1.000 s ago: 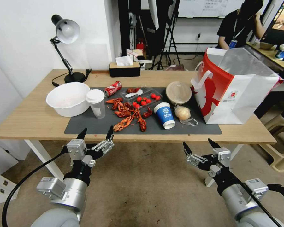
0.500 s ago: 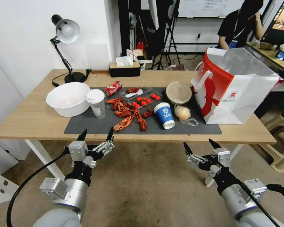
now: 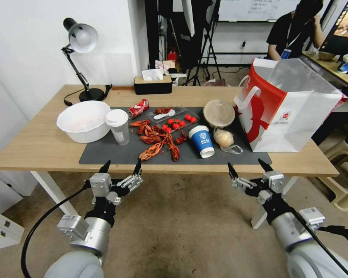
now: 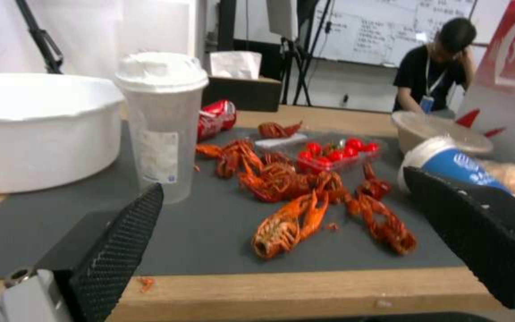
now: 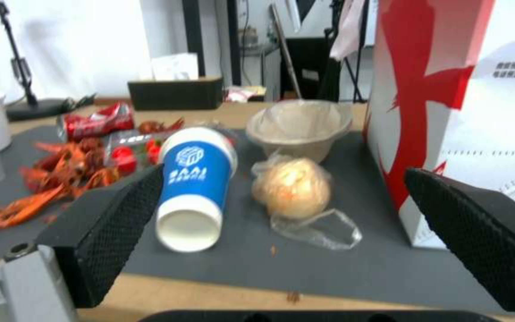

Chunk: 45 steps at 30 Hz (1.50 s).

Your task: Pick up the trash from the table and place it into the takeout bag.

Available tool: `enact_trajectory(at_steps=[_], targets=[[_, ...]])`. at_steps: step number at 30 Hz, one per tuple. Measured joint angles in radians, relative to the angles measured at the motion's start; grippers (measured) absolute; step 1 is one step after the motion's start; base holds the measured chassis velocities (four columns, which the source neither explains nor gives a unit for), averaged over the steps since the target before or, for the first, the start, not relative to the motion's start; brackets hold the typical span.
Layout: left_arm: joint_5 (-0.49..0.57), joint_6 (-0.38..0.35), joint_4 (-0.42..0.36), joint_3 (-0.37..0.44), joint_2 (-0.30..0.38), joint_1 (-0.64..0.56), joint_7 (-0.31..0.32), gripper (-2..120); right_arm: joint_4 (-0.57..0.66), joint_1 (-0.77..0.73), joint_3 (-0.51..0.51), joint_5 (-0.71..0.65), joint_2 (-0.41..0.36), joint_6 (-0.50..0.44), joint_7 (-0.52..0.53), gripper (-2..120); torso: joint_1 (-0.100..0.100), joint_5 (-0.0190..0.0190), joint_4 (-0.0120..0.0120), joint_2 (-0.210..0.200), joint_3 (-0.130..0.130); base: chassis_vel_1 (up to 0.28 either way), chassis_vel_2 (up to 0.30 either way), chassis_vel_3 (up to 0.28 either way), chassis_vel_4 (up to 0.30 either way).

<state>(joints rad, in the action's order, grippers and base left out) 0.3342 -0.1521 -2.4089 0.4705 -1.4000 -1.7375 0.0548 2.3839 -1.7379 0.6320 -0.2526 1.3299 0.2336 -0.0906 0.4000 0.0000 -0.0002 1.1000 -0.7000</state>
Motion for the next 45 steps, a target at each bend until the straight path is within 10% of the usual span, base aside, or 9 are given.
enact_trajectory(at_steps=[19, 45], targets=[[-0.016, 0.027, 0.066, 0.002, 0.027, 0.025, 0.001, 100, -0.290, 0.307, -0.130, -0.118, -0.115, -0.138, 0.008, 100, 0.000, 0.0000, 0.0002, 0.000, 0.000, 0.000, 0.000, 0.000, 0.000], [-0.029, 0.033, 0.055, 0.012, 0.024, 0.003, -0.008, 100, -0.417, 0.618, -0.362, -0.187, -0.114, 0.198, 0.178, 100, 0.000, 0.0000, 0.0002, 0.000, 0.000, 0.000, 0.000, 0.000, 0.000]])
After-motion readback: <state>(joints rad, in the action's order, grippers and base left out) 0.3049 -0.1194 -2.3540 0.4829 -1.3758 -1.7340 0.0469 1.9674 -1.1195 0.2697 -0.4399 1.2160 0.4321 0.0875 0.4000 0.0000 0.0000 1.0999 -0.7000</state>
